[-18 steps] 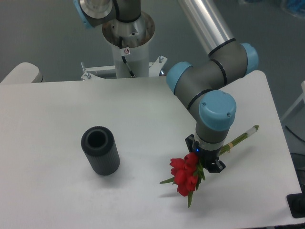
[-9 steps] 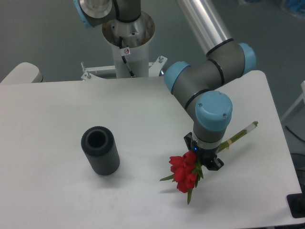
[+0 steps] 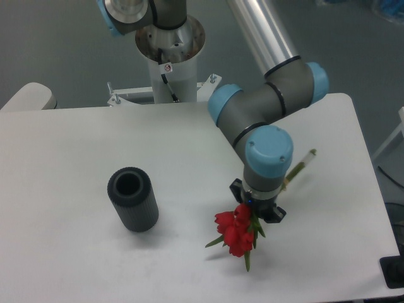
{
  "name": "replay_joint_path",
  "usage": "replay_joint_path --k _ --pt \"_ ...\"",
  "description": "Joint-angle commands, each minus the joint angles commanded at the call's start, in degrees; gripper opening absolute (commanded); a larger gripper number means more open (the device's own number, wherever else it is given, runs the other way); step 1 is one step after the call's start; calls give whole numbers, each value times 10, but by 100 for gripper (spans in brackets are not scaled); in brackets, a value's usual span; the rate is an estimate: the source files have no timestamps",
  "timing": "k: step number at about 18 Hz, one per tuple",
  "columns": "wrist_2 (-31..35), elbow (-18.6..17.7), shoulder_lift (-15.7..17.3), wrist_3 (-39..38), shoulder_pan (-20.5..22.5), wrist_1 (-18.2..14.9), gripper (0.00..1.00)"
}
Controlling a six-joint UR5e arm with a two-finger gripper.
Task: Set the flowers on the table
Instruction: 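Move the held tulips toward the black vase and lower them, then lower the tulips onto the table and open the gripper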
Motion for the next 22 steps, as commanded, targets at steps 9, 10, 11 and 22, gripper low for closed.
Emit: replay_joint_path --k 9,10,11,22 --pt "-2 -39 -4 -99 -25 39 12" --pt "-2 -44 -3 -97 -25 49 17" --pt "-2 -50 -3 -94 -25 58 21" --pt "-2 -72 -10 -33 -19 97 59"
